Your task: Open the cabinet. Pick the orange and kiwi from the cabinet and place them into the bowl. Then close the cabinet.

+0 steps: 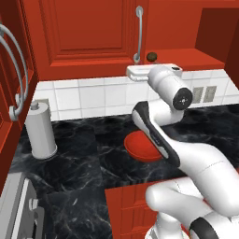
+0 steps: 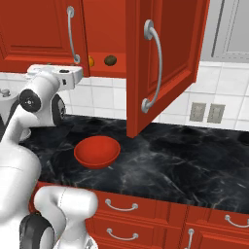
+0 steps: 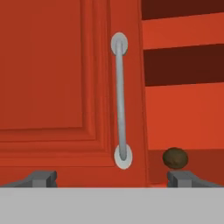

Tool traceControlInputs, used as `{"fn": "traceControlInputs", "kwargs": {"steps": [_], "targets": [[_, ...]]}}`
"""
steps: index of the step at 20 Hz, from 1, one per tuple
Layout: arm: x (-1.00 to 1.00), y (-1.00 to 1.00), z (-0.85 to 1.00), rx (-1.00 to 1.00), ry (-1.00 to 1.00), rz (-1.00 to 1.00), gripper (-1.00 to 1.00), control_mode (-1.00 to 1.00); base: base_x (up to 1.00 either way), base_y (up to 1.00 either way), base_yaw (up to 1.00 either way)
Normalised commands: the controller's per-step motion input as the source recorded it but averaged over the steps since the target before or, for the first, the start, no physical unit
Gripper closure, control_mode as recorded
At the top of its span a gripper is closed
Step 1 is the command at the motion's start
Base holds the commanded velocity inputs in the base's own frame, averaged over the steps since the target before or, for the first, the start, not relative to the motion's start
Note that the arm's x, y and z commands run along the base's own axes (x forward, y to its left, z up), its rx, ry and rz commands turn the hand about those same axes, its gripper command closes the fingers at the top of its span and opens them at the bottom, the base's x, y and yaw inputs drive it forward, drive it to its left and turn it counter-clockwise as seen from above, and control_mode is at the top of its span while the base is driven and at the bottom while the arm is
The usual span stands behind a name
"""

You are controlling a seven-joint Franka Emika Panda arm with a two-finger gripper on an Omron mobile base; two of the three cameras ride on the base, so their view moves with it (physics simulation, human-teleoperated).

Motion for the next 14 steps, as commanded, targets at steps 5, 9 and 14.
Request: {"fn": "traceControlInputs", "kwargs": {"steps": [5, 9, 14], "targets": [[0.28, 0.00, 0.29, 0.02, 0.07, 0.00, -1.00, -1.00, 0.00, 0.00, 0.00], [0.50, 0.00, 0.42, 0.00, 0.03, 0.00, -1.00, -1.00, 0.00, 0.00, 0.00], [0.70, 0.00, 0.12, 0.00, 0.01, 0.00, -1.00, -1.00, 0.00, 0.00, 0.00]]}}
